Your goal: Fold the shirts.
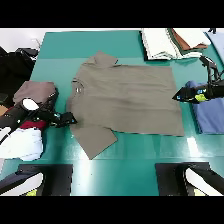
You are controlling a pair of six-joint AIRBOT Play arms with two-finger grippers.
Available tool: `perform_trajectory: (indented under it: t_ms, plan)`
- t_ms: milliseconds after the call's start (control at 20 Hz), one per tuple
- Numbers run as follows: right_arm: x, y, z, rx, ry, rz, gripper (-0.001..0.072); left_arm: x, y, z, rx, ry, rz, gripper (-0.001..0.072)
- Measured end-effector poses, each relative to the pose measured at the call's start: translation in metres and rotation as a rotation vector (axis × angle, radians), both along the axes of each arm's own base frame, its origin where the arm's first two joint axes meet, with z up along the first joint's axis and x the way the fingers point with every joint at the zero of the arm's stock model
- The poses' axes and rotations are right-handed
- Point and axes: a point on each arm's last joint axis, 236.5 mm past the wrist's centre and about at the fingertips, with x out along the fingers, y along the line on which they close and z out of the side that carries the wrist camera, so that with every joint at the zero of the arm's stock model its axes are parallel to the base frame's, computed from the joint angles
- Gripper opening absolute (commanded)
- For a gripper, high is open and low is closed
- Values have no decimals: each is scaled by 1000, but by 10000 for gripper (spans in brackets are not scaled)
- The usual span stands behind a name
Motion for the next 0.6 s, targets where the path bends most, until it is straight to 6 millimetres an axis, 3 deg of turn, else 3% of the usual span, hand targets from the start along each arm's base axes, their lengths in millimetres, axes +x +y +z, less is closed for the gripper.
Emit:
perform_trajectory:
  t_ms: [150,300,350,400,600]
  plan:
    - [-5,-12,-2,-1,22,-23,429,8,-7,10,-9,-33,-11,31]
    - [-23,-48,-15,-30,100,-100,435,26,-12,31,-15,-91,-27,31]
    - [-33,-61,-22,-36,135,-137,475,31,-13,38,-17,-108,-30,31]
    - [-45,-76,-34,-42,174,-187,526,36,-14,43,-17,-126,-33,31]
    - [-103,-113,-95,15,351,-373,523,42,-16,53,-18,-154,-51,31]
